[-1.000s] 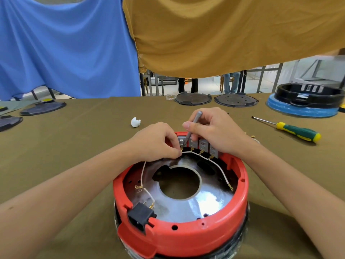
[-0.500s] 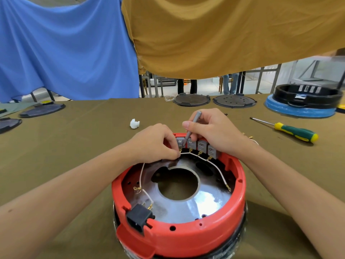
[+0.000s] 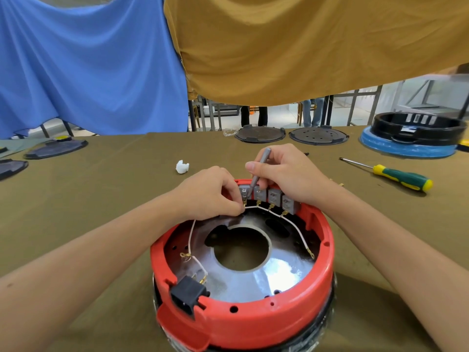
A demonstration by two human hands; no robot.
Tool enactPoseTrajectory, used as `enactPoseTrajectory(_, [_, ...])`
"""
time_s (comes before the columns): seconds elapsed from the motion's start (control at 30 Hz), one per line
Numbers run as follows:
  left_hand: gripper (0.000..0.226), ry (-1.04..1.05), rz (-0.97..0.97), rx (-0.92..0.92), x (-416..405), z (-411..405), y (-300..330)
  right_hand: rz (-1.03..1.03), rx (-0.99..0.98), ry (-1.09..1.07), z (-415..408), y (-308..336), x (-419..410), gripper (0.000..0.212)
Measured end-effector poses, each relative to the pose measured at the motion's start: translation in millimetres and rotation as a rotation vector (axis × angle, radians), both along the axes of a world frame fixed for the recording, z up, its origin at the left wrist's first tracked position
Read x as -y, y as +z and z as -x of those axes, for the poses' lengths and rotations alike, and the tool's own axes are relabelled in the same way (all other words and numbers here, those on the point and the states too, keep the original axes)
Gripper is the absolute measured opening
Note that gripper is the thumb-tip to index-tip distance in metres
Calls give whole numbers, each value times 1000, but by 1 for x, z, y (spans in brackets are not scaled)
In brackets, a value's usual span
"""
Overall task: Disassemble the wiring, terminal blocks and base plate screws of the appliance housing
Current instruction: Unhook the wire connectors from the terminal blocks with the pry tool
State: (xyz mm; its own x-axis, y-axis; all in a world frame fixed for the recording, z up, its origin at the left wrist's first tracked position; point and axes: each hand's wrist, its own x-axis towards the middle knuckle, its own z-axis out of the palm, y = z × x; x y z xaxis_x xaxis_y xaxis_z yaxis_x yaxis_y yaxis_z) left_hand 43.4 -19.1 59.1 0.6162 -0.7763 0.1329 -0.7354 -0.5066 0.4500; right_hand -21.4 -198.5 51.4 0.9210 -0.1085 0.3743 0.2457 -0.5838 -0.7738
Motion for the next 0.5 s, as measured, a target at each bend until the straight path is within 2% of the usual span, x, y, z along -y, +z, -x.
enactPoseTrajectory(0.5, [9,5,5,2,0,-1,-1,30,31,-6,5,-1,-1,23])
